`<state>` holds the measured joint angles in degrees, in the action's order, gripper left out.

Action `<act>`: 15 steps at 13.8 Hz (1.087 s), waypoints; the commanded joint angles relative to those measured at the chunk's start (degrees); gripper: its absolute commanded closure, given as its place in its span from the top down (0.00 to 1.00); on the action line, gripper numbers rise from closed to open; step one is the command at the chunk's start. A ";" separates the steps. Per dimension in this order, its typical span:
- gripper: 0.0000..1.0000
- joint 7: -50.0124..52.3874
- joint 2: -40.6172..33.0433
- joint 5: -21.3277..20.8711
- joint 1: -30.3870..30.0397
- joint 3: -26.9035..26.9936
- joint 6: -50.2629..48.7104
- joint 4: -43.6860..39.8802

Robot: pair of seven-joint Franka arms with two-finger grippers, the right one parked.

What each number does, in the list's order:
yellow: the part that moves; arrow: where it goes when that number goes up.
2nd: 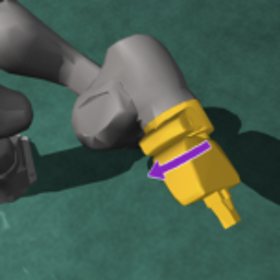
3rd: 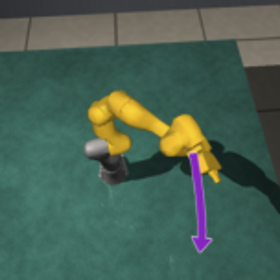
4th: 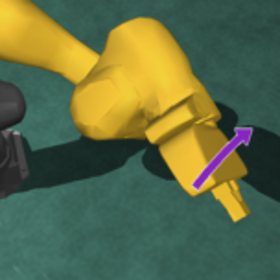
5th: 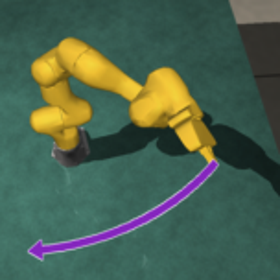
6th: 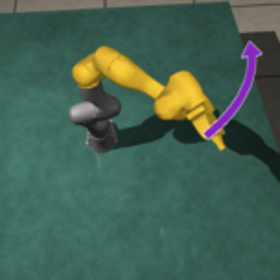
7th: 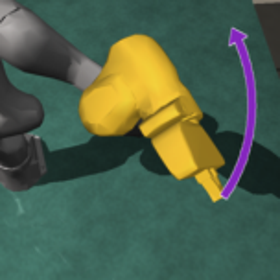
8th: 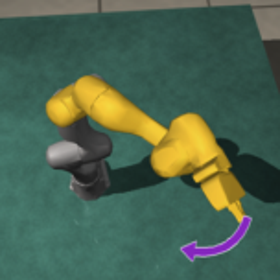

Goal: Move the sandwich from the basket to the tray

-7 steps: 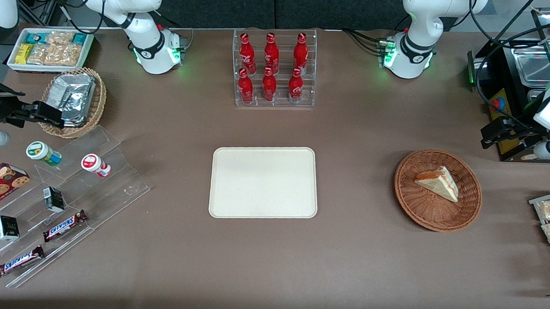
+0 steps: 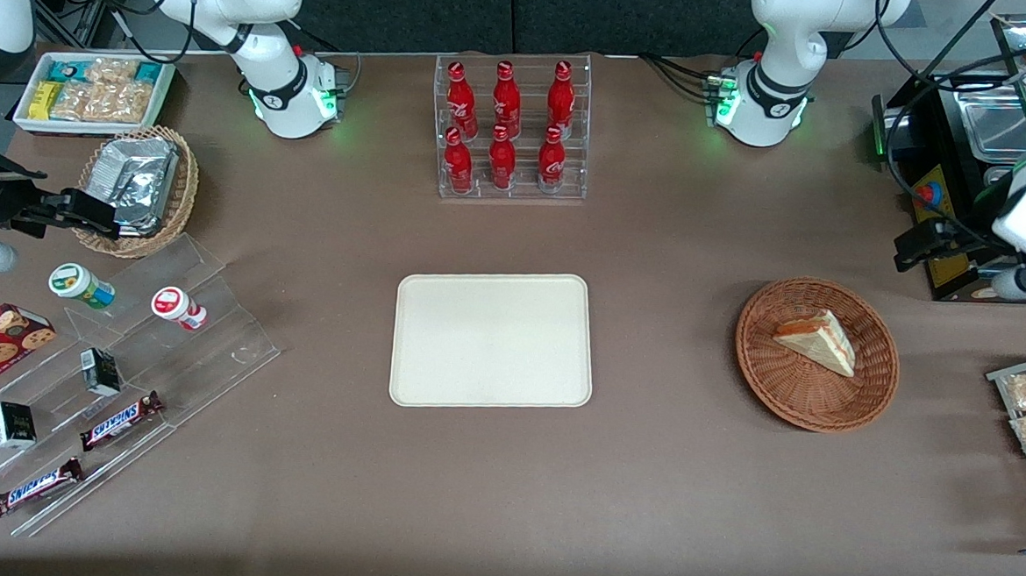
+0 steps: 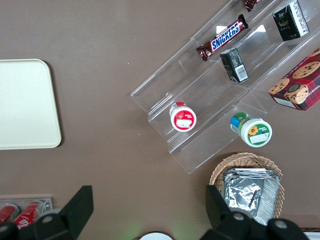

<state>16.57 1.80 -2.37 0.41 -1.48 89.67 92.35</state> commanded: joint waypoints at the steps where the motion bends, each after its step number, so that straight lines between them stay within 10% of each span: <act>1: 1.00 12.75 4.52 1.22 0.21 1.31 0.75 1.32; 11: 1.00 29.31 3.66 4.72 -5.76 1.66 42.20 34.62; 15: 1.00 35.26 8.22 6.23 -5.95 1.66 47.86 35.45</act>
<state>47.18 9.19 3.16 -6.03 0.48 134.77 127.54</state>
